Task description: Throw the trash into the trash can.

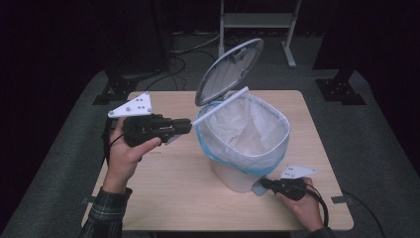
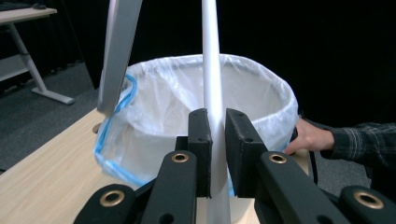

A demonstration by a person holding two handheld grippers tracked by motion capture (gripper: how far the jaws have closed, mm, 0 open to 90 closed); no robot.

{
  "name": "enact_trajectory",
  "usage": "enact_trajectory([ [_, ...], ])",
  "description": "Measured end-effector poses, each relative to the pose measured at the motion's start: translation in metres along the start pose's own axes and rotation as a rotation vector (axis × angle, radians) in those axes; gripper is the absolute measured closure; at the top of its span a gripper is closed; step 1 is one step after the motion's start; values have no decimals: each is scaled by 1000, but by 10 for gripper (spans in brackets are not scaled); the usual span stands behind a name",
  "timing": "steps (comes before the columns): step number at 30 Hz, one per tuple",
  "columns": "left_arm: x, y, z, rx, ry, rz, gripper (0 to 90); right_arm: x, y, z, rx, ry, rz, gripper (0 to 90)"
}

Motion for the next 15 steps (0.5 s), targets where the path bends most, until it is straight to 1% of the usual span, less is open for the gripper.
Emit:
enact_trajectory([
  [5, 13, 0, 8, 4, 0, -15, 812, 0, 0, 0, 1, 0, 1, 897],
  [8, 20, -1, 12, 13, 9, -19, 811, 0, 0, 0, 1, 0, 1, 898],
  [15, 33, -1, 18, 12, 12, -26, 808, 0, 0, 0, 4, 1, 2, 897],
])
Point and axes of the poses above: each handheld gripper's, and its own axes: x roughly forward along the jaws, z roughly out of its top, y roughly to its left, the point moved 5 cm from there along x, roughly forward along the jaws, and after that the axes turned 3 degrees about -y, right-handed, at the moved point
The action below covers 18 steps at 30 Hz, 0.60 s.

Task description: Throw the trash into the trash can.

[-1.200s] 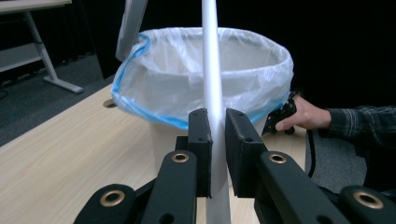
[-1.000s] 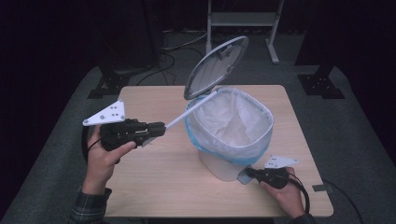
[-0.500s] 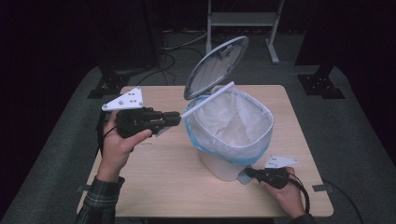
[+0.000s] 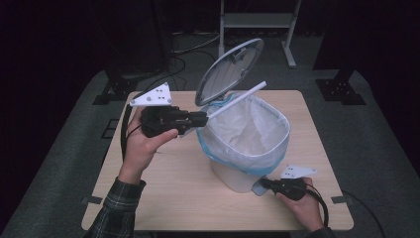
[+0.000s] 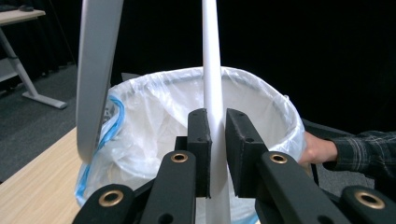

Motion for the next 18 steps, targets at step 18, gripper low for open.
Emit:
enact_trajectory([
  [18, 13, 0, 6, 3, 2, -12, 805, 0, 0, 0, -1, -1, 1, 897],
])
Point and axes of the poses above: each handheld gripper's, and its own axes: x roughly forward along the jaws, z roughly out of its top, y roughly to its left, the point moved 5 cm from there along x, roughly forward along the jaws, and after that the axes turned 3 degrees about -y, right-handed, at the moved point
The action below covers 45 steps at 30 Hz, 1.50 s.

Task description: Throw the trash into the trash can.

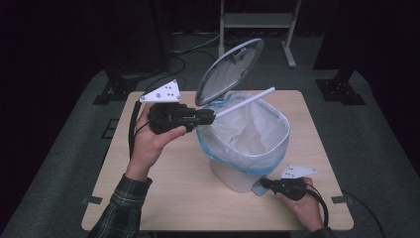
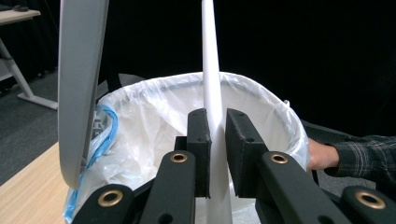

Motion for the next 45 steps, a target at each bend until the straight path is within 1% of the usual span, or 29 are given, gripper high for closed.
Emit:
enact_trajectory([
  [9, 2, 0, 1, -5, -5, 1, 803, 0, 0, 0, 0, 1, 0, 898],
  [13, 2, 1, 2, -2, -8, 1, 803, 0, 0, 0, 0, 1, 0, 897],
  [16, 2, 0, 3, -4, -13, 3, 785, 0, 0, 0, 0, 1, 0, 897],
  [28, -2, 0, 2, -8, -23, 10, 767, 0, 0, 0, 0, 1, 0, 897],
  [36, -9, 0, -3, -10, -16, 32, 727, 0, 0, 0, -1, 0, -1, 898],
  [42, -19, -2, -10, -9, -12, 49, 714, 0, 0, 0, -3, 0, -1, 898],
  [45, -26, -3, -15, -9, -6, 60, 703, 0, -1, 0, 9, 0, 10, 897],
])
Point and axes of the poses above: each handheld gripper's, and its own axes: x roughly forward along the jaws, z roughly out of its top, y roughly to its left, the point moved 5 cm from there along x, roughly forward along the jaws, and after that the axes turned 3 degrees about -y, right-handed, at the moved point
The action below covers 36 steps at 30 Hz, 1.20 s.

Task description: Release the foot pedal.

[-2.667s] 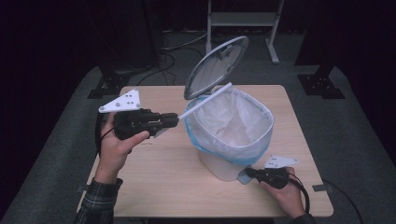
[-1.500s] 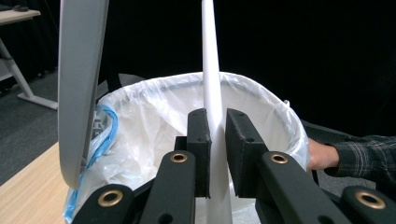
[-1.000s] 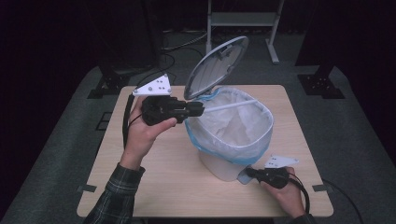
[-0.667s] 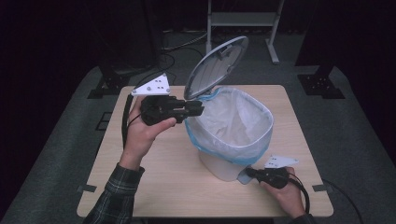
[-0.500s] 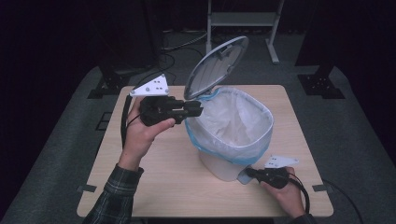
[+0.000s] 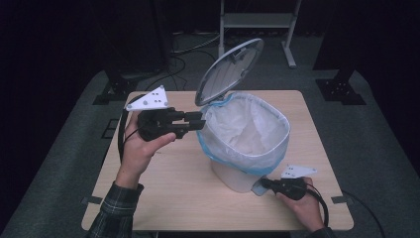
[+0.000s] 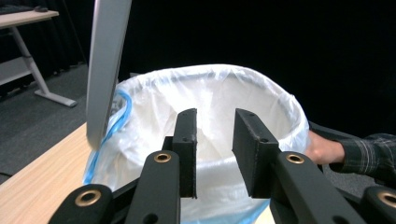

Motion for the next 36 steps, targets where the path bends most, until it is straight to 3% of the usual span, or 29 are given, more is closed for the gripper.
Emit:
enact_trajectory([
  [6, -14, 0, -15, -12, 3, 32, 663, 0, 1, 2, -25, 13, -18, 895],
  [13, -27, 1, -32, -30, 3, 52, 625, -3, 2, 3, -17, 30, -21, 888],
  [21, -32, -4, -44, -33, 6, 64, 614, -13, 3, 12, -4, -28, -10, 889],
  [29, -37, -7, -51, -35, 11, 73, 573, -17, 4, 13, -17, -24, -20, 874],
  [36, -40, -3, -68, -53, 21, 96, 506, -25, 4, 16, -16, -44, -28, 847],
])
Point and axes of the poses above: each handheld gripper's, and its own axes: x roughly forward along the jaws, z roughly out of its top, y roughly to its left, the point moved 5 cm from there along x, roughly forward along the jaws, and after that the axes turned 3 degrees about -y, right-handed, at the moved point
